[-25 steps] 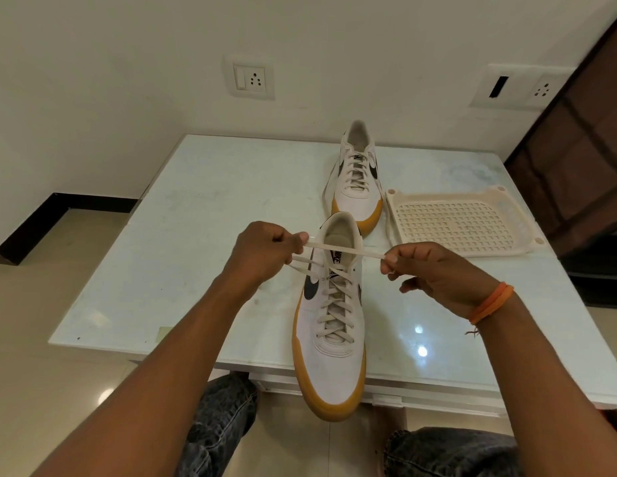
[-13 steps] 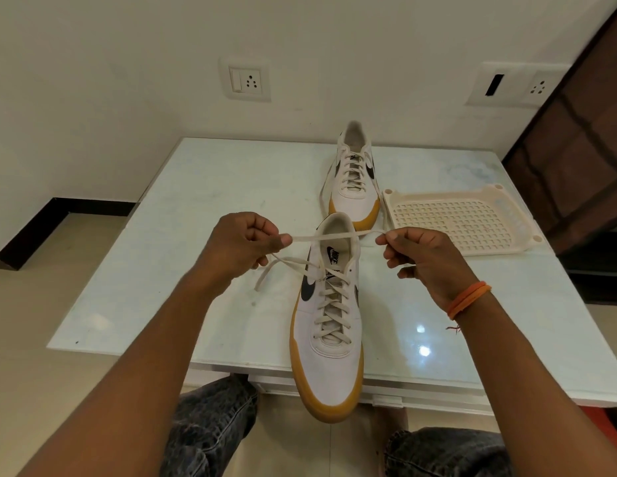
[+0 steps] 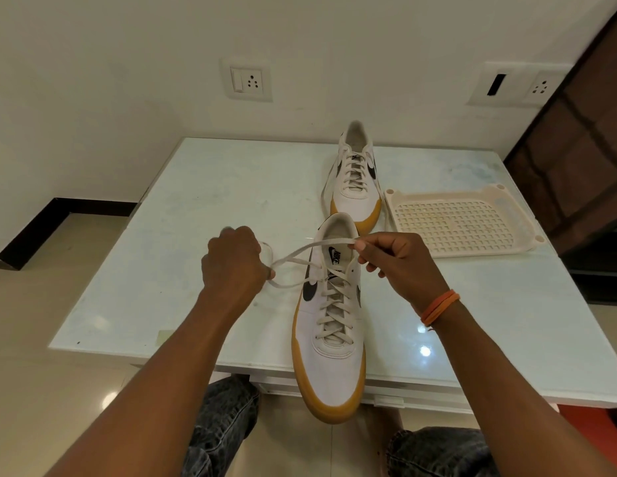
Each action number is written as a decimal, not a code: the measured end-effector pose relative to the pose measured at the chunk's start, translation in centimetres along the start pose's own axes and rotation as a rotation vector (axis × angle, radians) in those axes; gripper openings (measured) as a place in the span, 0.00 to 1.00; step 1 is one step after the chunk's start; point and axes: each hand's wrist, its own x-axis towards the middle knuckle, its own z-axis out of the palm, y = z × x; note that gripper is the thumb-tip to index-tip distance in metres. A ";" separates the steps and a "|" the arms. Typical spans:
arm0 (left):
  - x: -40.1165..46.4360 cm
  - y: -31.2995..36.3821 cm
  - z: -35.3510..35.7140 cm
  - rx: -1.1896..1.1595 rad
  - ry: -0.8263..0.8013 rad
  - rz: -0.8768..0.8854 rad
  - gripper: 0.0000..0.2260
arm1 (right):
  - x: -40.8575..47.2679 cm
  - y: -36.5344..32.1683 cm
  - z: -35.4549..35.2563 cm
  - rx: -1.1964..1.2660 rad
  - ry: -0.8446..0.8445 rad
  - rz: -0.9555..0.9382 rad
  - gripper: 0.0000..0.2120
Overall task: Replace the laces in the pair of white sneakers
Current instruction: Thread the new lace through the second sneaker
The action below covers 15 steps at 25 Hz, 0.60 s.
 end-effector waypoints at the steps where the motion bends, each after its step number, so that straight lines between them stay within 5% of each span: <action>1: -0.2 0.4 0.0 -0.001 0.052 0.086 0.20 | 0.0 -0.2 0.1 -0.007 -0.023 -0.034 0.05; 3: -0.7 1.5 -0.3 -0.230 0.062 0.332 0.20 | 0.0 -0.5 0.3 -0.064 -0.090 -0.130 0.05; 6: -1.9 3.9 -0.8 -0.504 -0.215 0.534 0.17 | 0.1 -0.5 0.3 -0.164 -0.153 -0.250 0.05; 9: -2.2 4.3 -0.5 -0.603 -0.246 0.499 0.09 | 0.1 -0.5 -0.1 -0.183 -0.124 -0.270 0.06; 15: -2.1 4.3 -0.7 -0.782 -0.377 0.409 0.10 | 0.2 0.5 0.5 -0.281 -0.116 -0.309 0.09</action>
